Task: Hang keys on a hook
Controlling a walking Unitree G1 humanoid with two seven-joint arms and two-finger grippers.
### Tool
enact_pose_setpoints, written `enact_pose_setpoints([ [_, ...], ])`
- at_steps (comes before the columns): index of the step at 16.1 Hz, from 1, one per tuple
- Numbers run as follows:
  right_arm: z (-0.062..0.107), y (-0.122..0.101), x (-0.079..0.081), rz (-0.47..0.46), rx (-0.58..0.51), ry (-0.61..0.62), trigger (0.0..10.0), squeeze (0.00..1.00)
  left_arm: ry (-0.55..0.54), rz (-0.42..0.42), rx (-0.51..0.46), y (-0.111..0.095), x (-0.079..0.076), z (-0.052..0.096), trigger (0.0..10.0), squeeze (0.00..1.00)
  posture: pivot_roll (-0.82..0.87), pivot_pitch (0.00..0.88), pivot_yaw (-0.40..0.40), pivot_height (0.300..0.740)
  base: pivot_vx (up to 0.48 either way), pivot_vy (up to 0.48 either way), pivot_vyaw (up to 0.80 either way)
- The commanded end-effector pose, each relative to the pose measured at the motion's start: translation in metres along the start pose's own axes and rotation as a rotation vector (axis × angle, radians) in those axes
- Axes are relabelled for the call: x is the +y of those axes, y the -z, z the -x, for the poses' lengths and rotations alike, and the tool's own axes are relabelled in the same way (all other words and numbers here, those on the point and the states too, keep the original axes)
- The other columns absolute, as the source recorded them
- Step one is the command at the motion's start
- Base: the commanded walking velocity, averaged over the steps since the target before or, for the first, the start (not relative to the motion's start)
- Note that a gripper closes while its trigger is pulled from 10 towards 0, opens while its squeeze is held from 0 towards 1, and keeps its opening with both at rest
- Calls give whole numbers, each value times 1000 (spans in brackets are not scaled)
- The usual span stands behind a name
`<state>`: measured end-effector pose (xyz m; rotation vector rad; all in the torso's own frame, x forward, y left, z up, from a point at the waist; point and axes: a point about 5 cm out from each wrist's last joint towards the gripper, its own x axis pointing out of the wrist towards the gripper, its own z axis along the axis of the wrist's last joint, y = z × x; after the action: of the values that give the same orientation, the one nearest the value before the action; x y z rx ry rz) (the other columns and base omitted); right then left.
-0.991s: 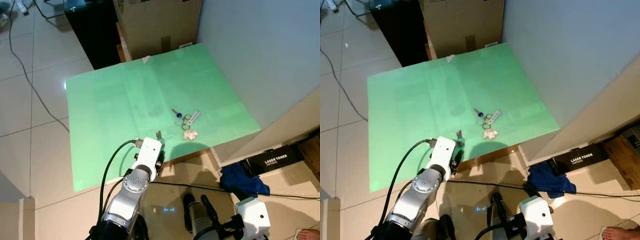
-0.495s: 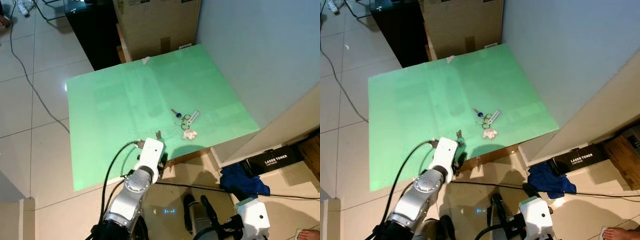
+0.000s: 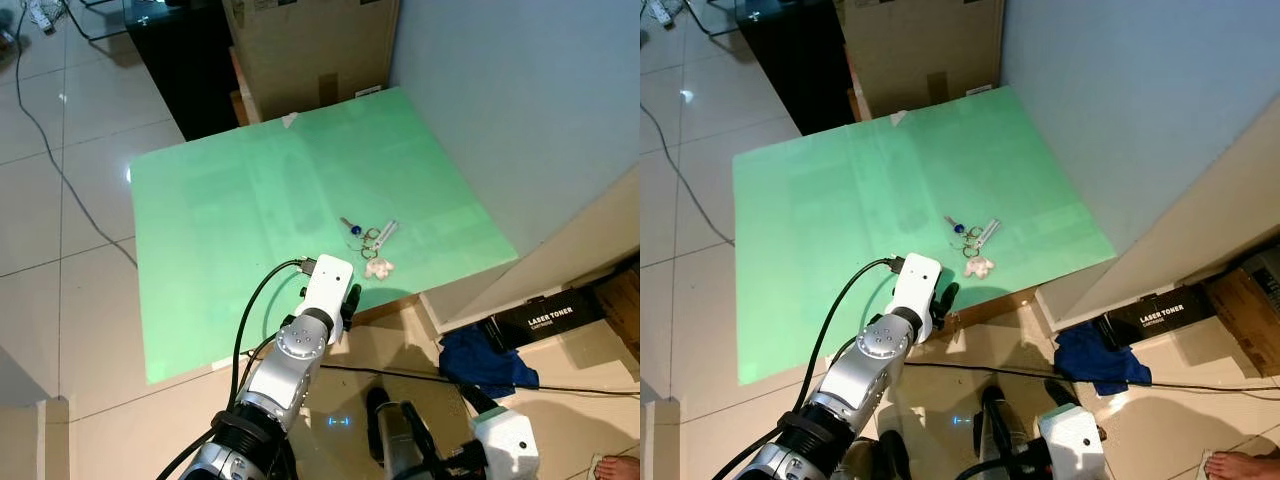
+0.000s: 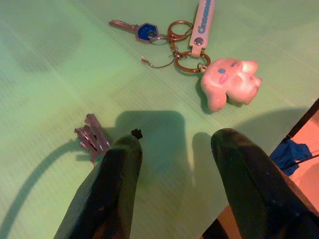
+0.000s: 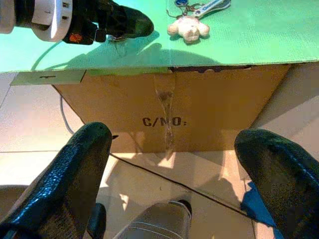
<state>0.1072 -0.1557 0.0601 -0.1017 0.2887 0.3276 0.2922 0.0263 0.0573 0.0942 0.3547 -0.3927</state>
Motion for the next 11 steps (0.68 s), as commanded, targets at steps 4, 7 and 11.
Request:
enact_pose_setpoints([
  [4,5,-2,3,-11,-8,4,10000,0,10,76,52,17,-29,2,7373,0,-323,296,78,740,0,0,0],
  [7,6,-2,4,-11,-5,1,10000,0,-53,120,65,20,-23,1,7412,0,-324,301,74,740,0,0,0],
  [11,7,-1,7,-16,0,-2,10000,0,-85,135,37,17,-19,1,7647,0,-323,303,74,740,0,0,0],
])
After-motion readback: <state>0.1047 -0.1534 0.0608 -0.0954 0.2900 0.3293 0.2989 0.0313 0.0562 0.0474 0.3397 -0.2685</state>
